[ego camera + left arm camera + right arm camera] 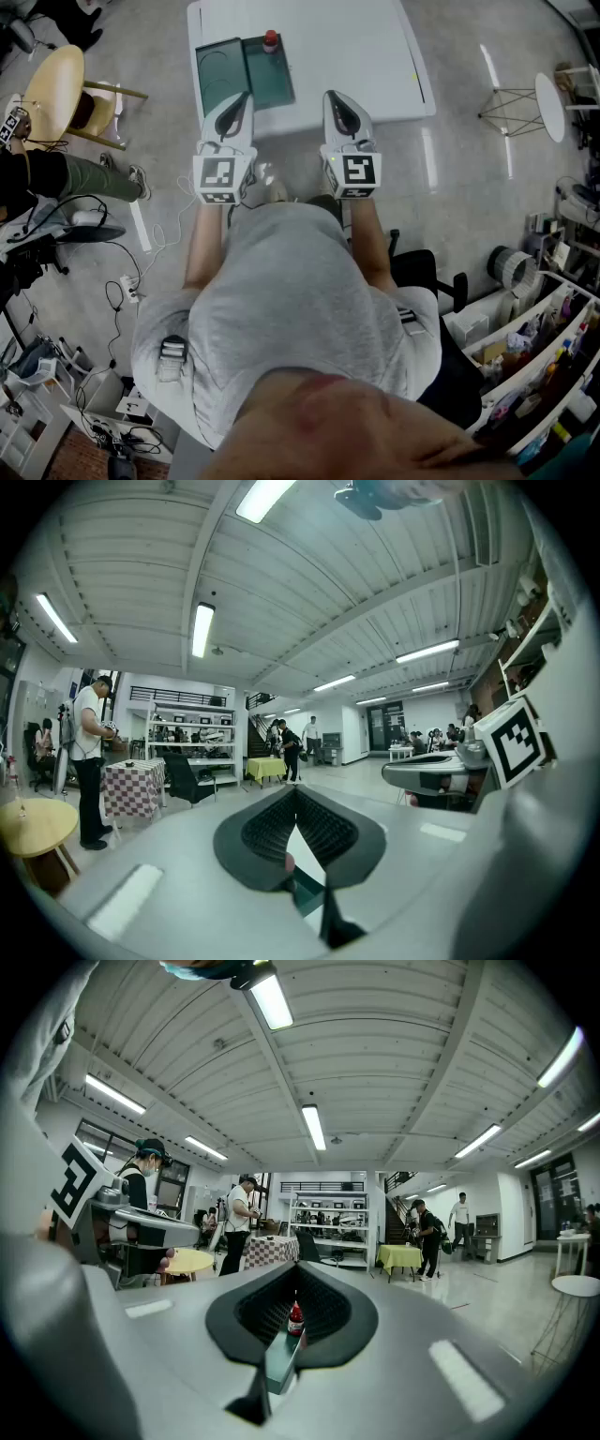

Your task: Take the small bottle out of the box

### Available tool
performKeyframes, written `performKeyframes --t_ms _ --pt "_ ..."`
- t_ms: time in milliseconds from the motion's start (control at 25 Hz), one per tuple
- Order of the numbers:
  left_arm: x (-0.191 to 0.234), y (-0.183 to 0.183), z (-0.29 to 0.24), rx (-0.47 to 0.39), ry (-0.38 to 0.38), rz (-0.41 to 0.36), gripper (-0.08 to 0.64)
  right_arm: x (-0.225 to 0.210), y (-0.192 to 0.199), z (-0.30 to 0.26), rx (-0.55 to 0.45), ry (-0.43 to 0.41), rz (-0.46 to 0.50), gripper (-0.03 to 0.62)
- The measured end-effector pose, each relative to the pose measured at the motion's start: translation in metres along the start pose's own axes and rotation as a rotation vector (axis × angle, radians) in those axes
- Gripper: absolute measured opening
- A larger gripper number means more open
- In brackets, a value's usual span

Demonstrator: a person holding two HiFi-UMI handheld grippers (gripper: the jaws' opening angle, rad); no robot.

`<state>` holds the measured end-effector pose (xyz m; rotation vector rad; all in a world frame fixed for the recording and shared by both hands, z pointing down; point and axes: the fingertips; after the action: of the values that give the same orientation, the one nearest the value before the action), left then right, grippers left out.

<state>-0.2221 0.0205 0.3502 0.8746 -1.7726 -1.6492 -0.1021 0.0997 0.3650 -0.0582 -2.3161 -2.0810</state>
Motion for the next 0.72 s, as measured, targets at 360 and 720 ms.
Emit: performKeyframes --t_ms 360,720 --pt "0.007 0.005 -0.001 -0.004 0.014 0.002 0.012 0.002 -0.002 -0.004 -0.011 -0.004 -0.022 0.003" --pt "0.017 -0.001 -0.007 -0.022 -0.003 0.017 0.012 0.005 -0.002 -0.019 0.009 -0.027 -0.002 0.003"
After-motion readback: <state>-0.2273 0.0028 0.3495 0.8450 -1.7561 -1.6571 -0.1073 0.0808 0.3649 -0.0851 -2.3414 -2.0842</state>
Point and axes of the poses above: the fingertips, and each gripper's own axes: z backward along the fingers, x to its left, y out of its underside, and after that the axes turned 9 degrees about -y, right-handed
